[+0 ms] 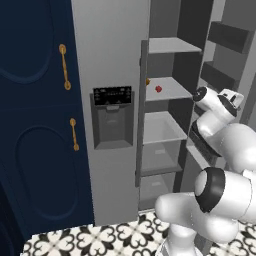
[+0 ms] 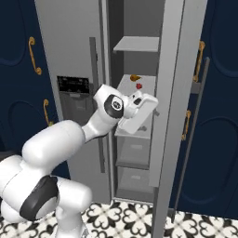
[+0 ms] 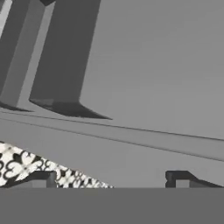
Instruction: Take the strawberry from the fridge and place it on top of the pancake, located on the dining counter.
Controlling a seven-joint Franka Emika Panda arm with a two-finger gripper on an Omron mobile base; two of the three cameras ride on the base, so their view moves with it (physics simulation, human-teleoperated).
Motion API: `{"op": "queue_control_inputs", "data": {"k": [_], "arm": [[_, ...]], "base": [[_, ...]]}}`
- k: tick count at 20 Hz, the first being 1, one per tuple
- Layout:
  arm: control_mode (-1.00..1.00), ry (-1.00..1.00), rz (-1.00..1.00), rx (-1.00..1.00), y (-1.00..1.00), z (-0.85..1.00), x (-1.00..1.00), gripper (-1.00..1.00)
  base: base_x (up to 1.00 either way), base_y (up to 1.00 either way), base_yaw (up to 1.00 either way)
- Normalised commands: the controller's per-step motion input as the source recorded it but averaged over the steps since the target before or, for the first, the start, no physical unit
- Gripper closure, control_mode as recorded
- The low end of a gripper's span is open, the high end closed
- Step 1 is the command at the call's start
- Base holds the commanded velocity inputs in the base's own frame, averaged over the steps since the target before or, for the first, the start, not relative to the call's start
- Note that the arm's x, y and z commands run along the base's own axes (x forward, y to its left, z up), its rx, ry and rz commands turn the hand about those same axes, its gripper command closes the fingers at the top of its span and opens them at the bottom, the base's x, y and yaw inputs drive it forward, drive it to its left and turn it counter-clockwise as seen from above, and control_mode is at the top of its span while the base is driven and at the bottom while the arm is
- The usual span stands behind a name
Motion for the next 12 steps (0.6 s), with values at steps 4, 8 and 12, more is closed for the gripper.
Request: {"op": "queue_control_inputs", "data": {"k": [4, 8, 12], "arm": [[-1.00, -0.02, 0.02, 0.00, -0.31, 0.01, -0.07, -1.00], [-1.00, 0.00, 0.03, 0.09, 0.62, 0.03, -0.18, -1.00], [-1.00, 0.00, 0.04, 0.10, 0.95, 0.38, -0.21, -1.00]], "base": [[0.00, 0.00, 0.00], [0.00, 0.00, 0.00], [0.00, 0.00, 0.00]]}}
